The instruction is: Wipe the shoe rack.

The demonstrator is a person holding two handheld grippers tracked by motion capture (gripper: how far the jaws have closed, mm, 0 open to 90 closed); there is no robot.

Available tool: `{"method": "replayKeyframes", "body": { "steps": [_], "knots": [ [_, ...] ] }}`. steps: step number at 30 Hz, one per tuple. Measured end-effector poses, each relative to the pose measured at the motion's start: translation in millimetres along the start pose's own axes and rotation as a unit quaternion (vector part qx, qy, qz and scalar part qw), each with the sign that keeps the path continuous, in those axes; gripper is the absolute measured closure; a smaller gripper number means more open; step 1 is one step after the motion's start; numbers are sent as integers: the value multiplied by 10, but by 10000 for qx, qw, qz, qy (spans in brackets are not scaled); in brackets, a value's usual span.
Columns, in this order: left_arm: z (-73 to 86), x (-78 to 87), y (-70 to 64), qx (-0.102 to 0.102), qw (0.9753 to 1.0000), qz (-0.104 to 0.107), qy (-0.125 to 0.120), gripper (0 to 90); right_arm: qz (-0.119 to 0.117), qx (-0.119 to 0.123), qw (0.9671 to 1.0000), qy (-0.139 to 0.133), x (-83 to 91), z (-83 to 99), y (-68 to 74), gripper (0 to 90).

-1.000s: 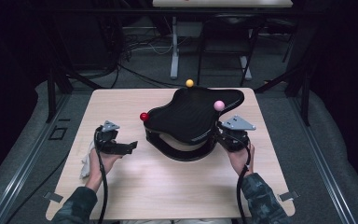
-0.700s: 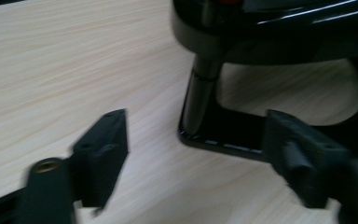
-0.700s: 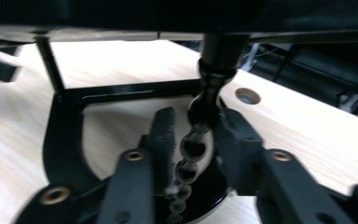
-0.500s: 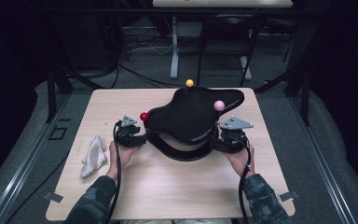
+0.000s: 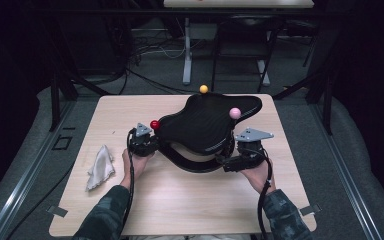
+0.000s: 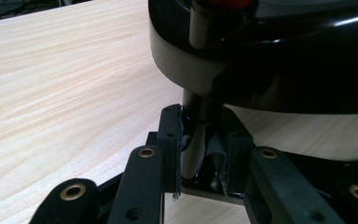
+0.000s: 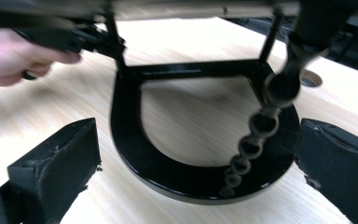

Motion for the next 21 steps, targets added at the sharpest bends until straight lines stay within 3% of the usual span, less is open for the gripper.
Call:
{"method": "replayKeyframes", "body": {
  "steps": [5, 6, 11, 17, 18, 20, 21],
  "knots": [
    [19, 19, -15, -10, 10000, -80, -34, 746, -214, 37, 9995, -227, 121, -125, 140, 0],
    [20, 19, -18, 13, 9999, -97, -57, 747, -76, 80, 9998, -157, 147, -138, 155, 0],
    [51, 61, -25, 41, 9998, -171, -55, 747, -339, 24, 9989, -310, 220, -228, 306, 0],
    [97, 135, -14, 72, 9996, -248, -59, 748, -387, -14, 9980, -492, 262, -319, 407, 0],
    [103, 143, -10, 77, 9996, -260, -59, 748, -165, 0, 9991, -399, 281, -324, 389, 0],
    [112, 158, -5, 66, 9996, -270, -73, 748, -462, -42, 9968, -645, 287, -370, 428, 0],
    [117, 165, -2, 71, 9995, -286, -68, 748, -393, -67, 9973, -623, 294, -375, 424, 0]
  ]
}}
Point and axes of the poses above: each handheld gripper's, and its own axes: x roughly backward along the jaws, z roughly out of its underside, y roughly to its left, the point moved 9 cm from there along -x, roughly forward along the jaws, and after that the axes turned 12 degrees about x, right-handed, at the moved point
